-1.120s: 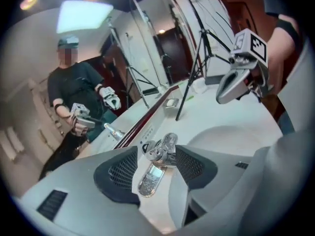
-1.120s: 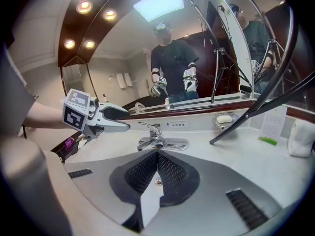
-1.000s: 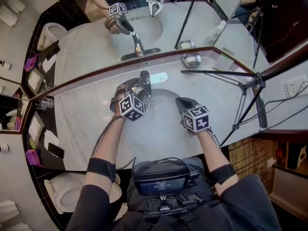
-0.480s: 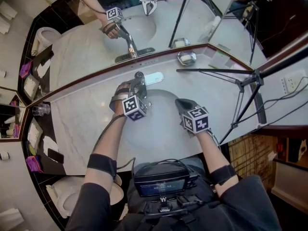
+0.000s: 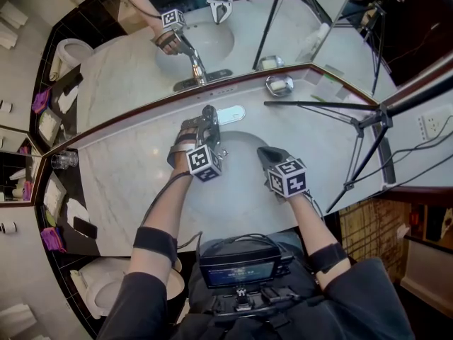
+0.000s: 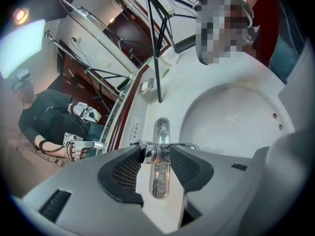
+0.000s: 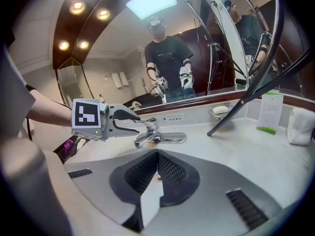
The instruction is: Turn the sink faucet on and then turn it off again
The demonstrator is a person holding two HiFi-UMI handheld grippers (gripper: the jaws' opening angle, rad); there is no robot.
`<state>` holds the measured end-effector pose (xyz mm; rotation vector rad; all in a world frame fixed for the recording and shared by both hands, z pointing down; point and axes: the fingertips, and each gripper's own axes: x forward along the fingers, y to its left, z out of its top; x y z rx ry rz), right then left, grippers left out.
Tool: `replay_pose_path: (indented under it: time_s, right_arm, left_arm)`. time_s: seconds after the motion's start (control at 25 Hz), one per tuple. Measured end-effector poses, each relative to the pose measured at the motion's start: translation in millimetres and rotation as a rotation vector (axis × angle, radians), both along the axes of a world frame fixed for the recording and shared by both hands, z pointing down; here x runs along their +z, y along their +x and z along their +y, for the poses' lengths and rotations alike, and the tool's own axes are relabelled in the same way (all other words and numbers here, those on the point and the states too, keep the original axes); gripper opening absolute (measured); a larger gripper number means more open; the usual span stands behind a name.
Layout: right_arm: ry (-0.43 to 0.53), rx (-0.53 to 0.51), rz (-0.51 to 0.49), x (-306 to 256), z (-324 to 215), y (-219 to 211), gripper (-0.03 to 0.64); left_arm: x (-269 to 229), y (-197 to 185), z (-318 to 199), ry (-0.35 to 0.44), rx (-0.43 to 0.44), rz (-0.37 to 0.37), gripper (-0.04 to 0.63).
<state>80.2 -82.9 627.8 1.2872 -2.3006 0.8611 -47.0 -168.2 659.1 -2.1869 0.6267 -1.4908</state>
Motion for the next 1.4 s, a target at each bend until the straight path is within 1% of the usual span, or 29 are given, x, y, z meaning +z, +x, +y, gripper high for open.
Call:
replay_pose_path:
  time_s: [0.16,0.32,0.44,0.72,1.0,1.08,1.16,1.4]
  right_arm:
    - [0.000,-0.006,0.002,0,-1,-3,0.017]
    - [0.002,-0.012,0.006,-2,-3,-3,0.017]
    - [0.003,-0.013,0.009,-3,-4,-3,0.017]
    - [0.004,-0.015,0.008,-3,-4,-5,0.017]
    - [0.006,-0.011,0.007,-4,-4,-4,0.017]
    - [0.010,-0.012,0.009,-5,-6,-4,0.017]
    - [0.015,-0.016,0.012,-8,-7,-5,0.017]
    - [0.034,-0.022,0.017,-16,-10,-3,0.017]
  left_arm:
    - [5,-1,9,-0.007,0.001,0.005,0.166]
    - [8,-2,16,-0.016,-0.017,0.007,0.152]
    - [14,-2,18,-0.025,-0.010,0.007,0.140]
    - [16,-3,19,-0.035,-0.009,0.011,0.140]
    - [15,-3,18,-0.027,-0.018,0.006,0.135]
    - [16,-4,16,-0.018,-0.024,0.003,0.122]
    - [13,-3,15,-0.013,-0.036,0.015,0.109]
    - [-11,-3,26,0.008,-0.051,0.077,0.112]
